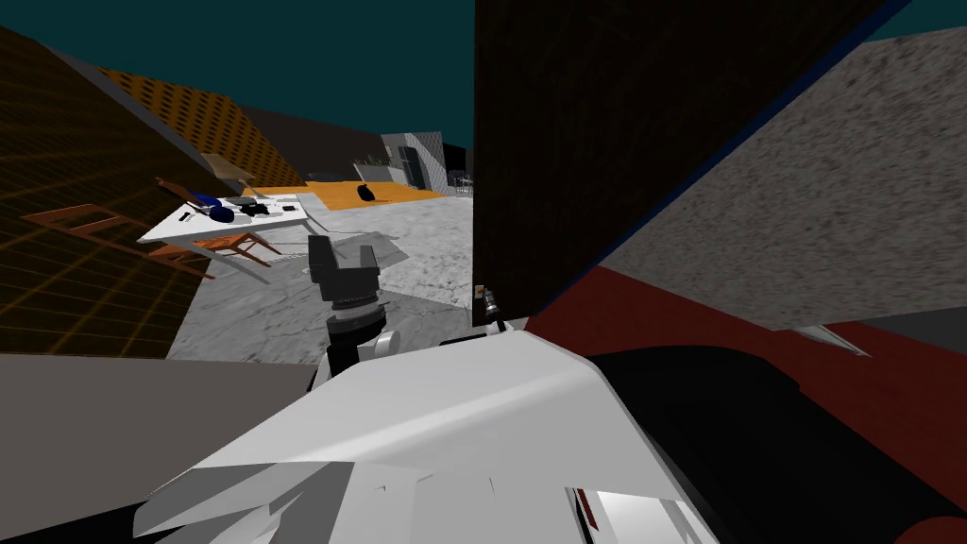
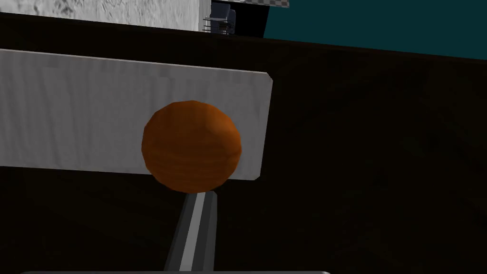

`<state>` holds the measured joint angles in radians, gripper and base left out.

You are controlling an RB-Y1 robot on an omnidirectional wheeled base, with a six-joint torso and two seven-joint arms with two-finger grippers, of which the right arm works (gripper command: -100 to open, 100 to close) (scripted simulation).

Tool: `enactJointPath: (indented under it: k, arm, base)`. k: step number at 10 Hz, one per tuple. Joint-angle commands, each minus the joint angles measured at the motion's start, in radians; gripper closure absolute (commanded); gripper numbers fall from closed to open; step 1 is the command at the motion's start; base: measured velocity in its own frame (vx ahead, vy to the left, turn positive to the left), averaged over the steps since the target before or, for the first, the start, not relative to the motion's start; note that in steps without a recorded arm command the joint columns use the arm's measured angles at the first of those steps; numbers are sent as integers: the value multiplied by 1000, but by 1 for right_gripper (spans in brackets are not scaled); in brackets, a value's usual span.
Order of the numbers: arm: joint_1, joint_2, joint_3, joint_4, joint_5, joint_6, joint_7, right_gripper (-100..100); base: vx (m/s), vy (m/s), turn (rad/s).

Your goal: Push the door open

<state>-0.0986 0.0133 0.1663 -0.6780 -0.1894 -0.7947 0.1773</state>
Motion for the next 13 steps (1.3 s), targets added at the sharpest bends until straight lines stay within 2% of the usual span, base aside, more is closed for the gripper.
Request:
enactJointPath:
  k: [1,4,6,7,9,13]
  arm:
    - [-26,-23,1,31,1,-8,-10,-100]
    - [-63,-33,3,75,2,-19,-24,-100]
    - [-101,-24,4,119,4,-31,-37,-100]
    - [-110,-19,5,130,4,-33,-41,-100]
    - [-137,5,6,162,5,-42,-51,-100]
    - [-155,29,7,183,6,-47,-58,-100]
  base:
    - [35,-60,-171]
    - [-97,-127,-106]
    - [-147,-66,-148]
    - [-180,-5,-85]
    - [-149,67,-94]
    - [-142,133,-33]
